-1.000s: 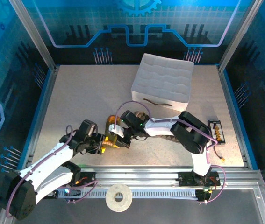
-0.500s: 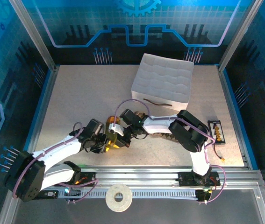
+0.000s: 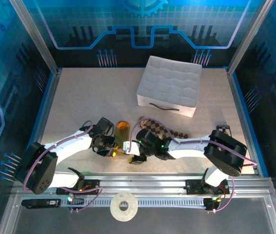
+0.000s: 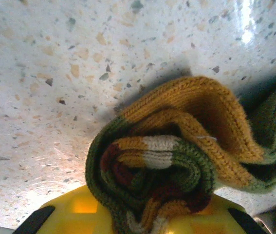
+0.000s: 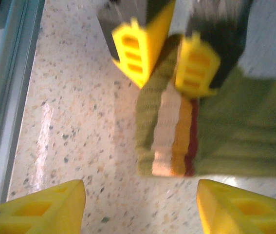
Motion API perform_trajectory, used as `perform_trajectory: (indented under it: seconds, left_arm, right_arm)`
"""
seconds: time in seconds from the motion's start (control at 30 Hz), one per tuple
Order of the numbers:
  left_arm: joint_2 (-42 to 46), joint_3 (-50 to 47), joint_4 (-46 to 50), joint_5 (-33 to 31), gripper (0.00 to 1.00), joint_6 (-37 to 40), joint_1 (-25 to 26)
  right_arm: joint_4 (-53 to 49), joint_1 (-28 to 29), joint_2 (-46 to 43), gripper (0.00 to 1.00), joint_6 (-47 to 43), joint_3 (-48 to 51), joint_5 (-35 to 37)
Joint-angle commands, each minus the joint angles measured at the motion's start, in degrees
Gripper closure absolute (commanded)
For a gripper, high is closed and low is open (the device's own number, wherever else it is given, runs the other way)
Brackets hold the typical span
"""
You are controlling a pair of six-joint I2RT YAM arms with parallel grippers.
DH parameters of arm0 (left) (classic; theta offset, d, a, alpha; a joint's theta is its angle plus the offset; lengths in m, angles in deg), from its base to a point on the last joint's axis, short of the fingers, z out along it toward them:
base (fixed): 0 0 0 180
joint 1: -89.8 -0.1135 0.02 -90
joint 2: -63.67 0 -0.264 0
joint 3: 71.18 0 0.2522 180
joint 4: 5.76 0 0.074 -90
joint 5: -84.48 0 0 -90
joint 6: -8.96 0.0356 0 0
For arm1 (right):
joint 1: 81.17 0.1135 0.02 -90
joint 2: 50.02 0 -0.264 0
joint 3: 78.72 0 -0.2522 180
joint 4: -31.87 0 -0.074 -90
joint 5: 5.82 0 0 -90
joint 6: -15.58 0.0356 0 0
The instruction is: Roll the socks
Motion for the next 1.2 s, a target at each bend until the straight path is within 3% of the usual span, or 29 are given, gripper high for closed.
perform_trajectory:
  seconds: [0.0,0.33,0.43,0.57,0.63,0.73,0.93,1.03,1.17]
  left_arm:
    - [-4.9,-3.0,11.2,-2.3,0.93,1.9,-0.3]
    - [-6.3,-1.4,11.3,-1.7,0.93,3.5,-1.7]
    - [-6.4,-1.1,10.9,-1.4,0.93,4.2,-2.4]
    - [-5.2,0.3,11.5,-1.3,0.90,5.6,-3.3]
    - [-3.2,0.9,11.8,-1.2,0.84,5.7,-3.8]
    - [2.3,1.4,12.3,-1.4,0.66,4.9,-4.9]
    - [15.0,0.5,12.5,-1.8,0.35,2.5,-9.6]
    - [19.1,-0.4,12.7,-1.0,0.30,2.6,-12.0]
    - [23.0,-2.7,10.3,0.4,0.33,2.5,-12.3]
  right_arm:
    - [6.1,3.7,-0.7,0.38,-8.8,0.8,11.9]
    - [6.2,8.2,9.7,0.47,-13.2,-5.7,18.4]
    - [5.3,8.1,13.1,0.58,-12.5,-7.1,19.3]
    - [0.9,7.1,15.6,0.81,-8.5,-8.1,20.1]
    - [-1.1,6.5,15.8,0.90,-6.4,-8.1,18.6]
    - [-4.7,5.2,15.4,1.00,-3.6,-8.1,14.0]
    - [-11.2,1.8,16.4,1.00,2.3,-10.4,2.1]
    - [-13.9,0.1,17.6,1.00,4.7,-12.0,-3.1]
    - [-16.2,-2.3,18.9,1.00,7.8,-14.1,-8.3]
